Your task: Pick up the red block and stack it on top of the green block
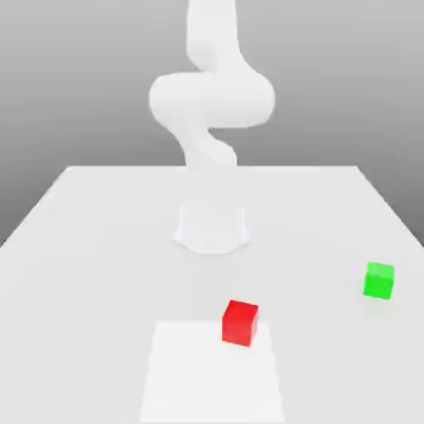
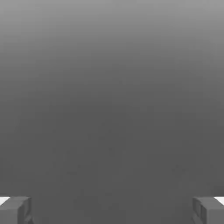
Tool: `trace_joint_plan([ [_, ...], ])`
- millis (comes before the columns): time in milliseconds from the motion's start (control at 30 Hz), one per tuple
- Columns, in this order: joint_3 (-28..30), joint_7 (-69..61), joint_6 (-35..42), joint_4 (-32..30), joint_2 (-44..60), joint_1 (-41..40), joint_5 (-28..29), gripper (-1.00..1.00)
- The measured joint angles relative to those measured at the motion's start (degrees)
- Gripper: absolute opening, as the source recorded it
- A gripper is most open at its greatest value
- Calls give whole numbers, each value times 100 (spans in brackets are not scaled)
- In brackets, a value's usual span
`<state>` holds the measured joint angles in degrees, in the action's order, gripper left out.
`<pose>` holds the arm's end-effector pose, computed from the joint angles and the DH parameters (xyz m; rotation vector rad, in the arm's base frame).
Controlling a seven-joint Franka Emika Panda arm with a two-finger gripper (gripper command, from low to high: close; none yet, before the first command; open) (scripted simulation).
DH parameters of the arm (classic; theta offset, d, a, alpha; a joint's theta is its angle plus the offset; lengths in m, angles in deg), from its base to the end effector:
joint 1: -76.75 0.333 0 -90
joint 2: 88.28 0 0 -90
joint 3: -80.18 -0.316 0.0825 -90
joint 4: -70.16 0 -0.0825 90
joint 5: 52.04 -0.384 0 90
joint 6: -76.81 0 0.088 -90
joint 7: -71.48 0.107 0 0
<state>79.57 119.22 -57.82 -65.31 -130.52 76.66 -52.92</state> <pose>0.3734 0.0049 0.6611 -2.4625 1.0862 -0.9244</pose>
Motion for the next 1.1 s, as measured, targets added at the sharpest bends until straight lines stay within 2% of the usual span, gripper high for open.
trace_joint_plan([
  [500,-761,1668,-2115,-2690,2760,-53,-349,0],
  [567,-874,2017,-2585,-3008,3389,-87,-243,0],
  [667,-830,2477,-3307,-3098,4313,-114,190,0],
  [767,-435,2818,-3865,-3029,4976,173,637,0],
  [800,-290,2887,-4038,-3000,5181,298,724,-100],
  [1000,-217,2933,-4136,-2985,5284,362,780,-100],
  [1100,-423,2790,-3836,-3040,4935,205,590,-100],
])
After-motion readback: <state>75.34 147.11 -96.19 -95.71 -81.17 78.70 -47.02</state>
